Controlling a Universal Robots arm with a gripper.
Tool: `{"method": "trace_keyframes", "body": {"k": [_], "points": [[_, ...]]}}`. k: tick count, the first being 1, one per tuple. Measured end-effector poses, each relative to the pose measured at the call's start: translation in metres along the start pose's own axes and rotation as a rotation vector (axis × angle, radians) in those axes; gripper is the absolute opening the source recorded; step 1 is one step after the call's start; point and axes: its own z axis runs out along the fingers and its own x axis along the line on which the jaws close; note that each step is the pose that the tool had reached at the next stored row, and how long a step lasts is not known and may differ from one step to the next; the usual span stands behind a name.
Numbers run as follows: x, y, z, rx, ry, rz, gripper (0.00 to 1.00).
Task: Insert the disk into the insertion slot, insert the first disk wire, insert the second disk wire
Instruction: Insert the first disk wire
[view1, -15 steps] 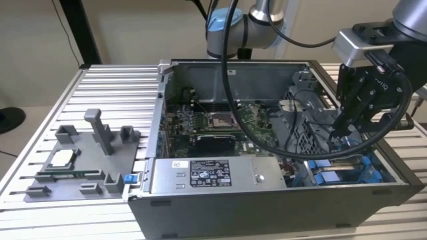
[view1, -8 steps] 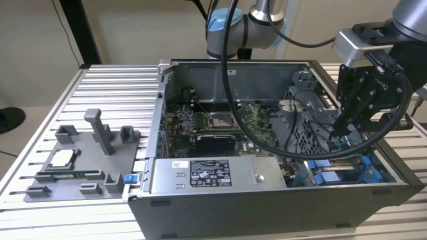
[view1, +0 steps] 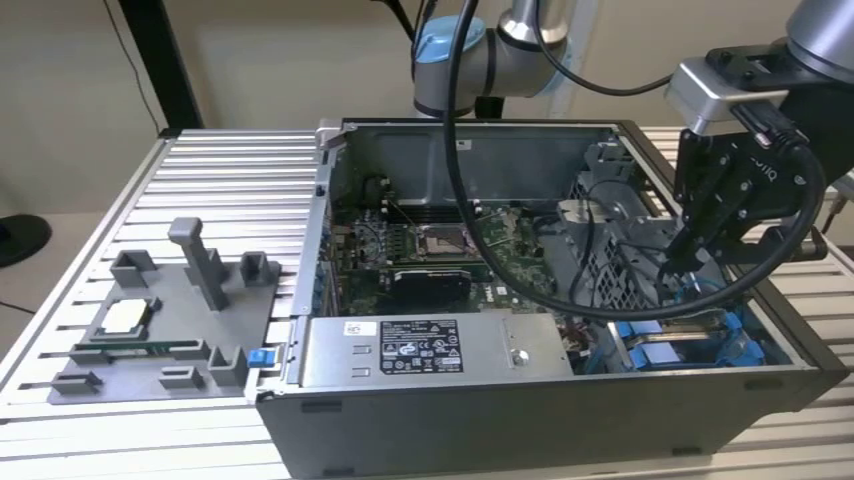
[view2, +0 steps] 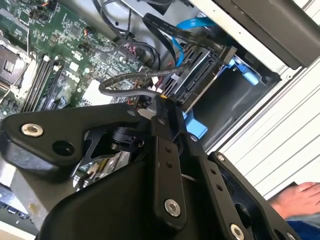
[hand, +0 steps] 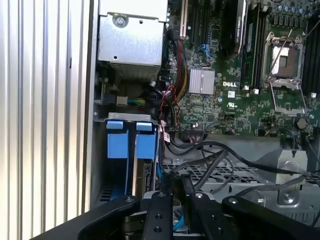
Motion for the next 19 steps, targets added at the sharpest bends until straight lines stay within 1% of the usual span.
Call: {"method": "trace_keyframes", "body": {"k": [3,6,7,11,12,19], "points": [[0.0012,-0.0028,0.0003,-0.0046,-0.0002,0.000,0.00],[0.0024,-0.0054,0.0009,-0.0115,0.0019,0.001,0.00],[0.0027,-0.0061,0.0011,-0.0142,0.0044,0.002,0.00],[0.0032,-0.0086,0.0015,-0.0254,0.0253,0.003,0.00],[0.0033,-0.0090,0.0017,-0.0267,0.0287,0.003,0.00],[0.0033,-0.0093,0.0017,-0.0268,0.0290,0.003,0.00]]}}
